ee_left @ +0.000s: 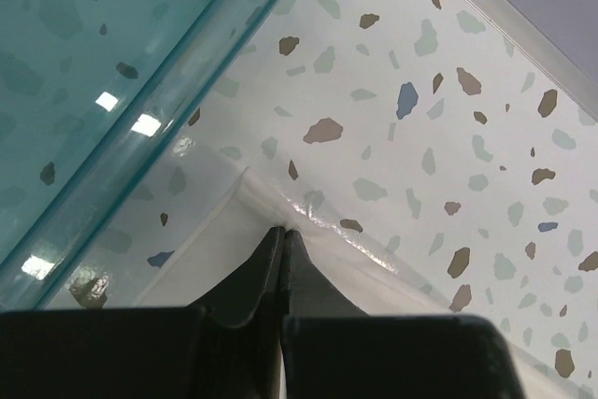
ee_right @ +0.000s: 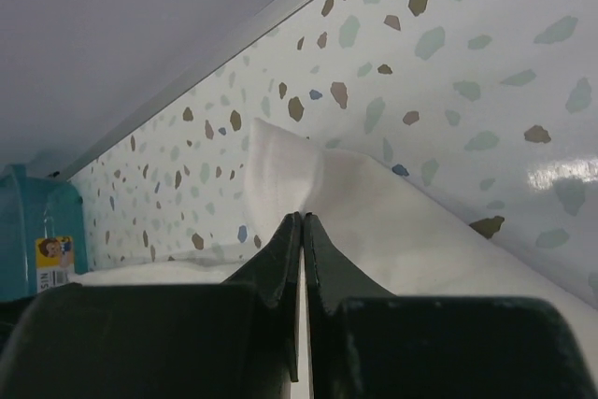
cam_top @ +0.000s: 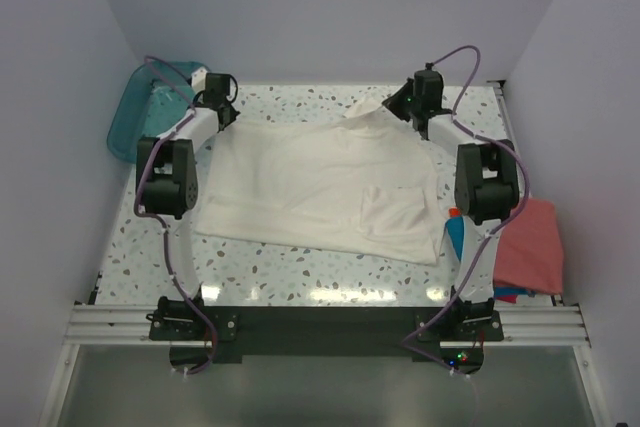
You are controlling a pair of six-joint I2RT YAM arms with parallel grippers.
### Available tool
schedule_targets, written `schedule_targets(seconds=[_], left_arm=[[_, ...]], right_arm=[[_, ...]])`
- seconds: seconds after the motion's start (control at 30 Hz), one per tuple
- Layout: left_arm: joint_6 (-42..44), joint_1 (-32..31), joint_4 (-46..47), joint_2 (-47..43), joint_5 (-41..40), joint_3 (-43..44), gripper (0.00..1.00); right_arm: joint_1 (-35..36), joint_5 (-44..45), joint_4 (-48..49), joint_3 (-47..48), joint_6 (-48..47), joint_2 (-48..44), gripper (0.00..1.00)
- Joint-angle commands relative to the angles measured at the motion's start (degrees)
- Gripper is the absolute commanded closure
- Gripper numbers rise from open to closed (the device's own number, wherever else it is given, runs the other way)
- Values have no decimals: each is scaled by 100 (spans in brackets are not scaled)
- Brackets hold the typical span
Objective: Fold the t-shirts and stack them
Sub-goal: Fold the tshirt
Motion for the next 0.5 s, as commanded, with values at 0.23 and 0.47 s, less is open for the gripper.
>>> schedule_targets(seconds=[0.23,0.47], left_arm=[[-44,58,444,-725,52,-628,100],[-141,76,541,-1251,61,-1191,100]], right_arm=[[99,760,783,-1708,98,-1772,100],[460,1410,538,-2823,150,-2835,100]])
